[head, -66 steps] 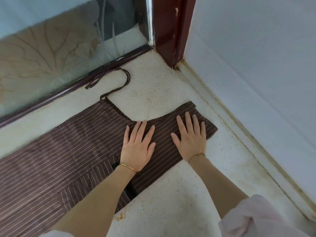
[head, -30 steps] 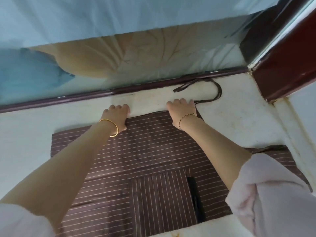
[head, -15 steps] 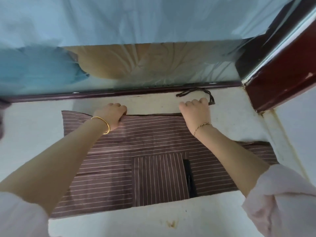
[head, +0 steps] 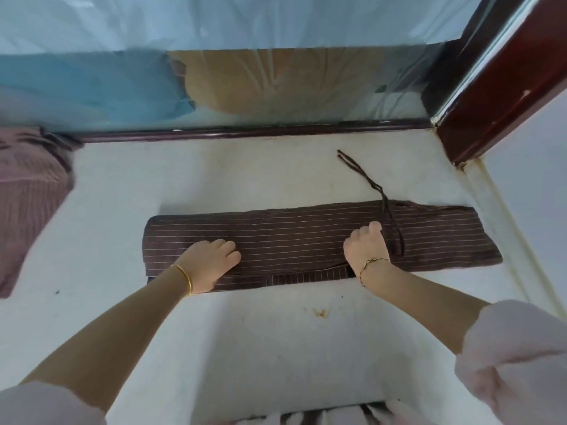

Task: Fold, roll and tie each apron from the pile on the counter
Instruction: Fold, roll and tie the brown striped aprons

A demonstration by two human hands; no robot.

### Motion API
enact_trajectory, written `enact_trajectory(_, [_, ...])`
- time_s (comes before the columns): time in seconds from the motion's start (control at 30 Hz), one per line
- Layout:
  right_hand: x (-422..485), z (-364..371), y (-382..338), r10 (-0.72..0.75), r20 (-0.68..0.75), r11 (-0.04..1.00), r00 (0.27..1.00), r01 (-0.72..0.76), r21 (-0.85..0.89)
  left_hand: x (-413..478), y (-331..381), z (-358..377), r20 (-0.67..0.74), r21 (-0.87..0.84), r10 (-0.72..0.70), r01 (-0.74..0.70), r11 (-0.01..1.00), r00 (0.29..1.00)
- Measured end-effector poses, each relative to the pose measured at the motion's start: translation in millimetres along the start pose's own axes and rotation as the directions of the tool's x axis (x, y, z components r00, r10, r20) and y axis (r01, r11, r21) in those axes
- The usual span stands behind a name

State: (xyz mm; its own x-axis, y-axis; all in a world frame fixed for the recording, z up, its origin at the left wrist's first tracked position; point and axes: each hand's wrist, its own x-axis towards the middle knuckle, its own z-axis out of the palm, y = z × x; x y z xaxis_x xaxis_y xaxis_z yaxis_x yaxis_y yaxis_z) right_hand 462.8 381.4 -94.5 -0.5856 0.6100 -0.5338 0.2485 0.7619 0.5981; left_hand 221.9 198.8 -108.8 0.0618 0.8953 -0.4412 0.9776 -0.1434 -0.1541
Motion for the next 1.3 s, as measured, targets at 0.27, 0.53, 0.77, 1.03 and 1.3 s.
enact_trajectory(0.27, [-9.3, 13.7, -15.5, 0.021, 0.059, 1.0, 0.998, -0.02, -0.019, -34.9, -2.9, 17.3, 0.119, -0.003, -0.086, 0.087, 0.996, 0.989])
enact_trajectory(0.53, [-12.9, 26.9, -21.7, 0.095, 0.096, 0.987, 0.991, -0.106, 0.123, -60.1, -15.1, 35.8, 0.158, 0.139, -0.235, 0.214, 0.967, 0.959])
enact_trajectory(0.77, [-13.4, 29.6, -26.6, 0.103, 0.089, 0.985, 0.991, -0.114, 0.128, -32.6, -8.2, -4.8, 0.648, -0.223, -0.253, 0.496, 0.839, 0.718])
enact_trajectory(1.03, [-19.9, 33.4, -16.7, 0.127, 0.103, 0.926, 0.987, -0.155, 0.343, 70.9, 64.7, -47.8, -0.002, -0.379, -0.204, 0.188, 0.906, 0.979])
enact_trajectory(1.3, [-43.5, 75.3, 3.4, 0.227, 0.26, 0.698, 0.938, -0.343, 0.629, 136.3, 120.3, -63.2, 0.101, -0.372, -0.094, 0.125, 0.92, 0.99])
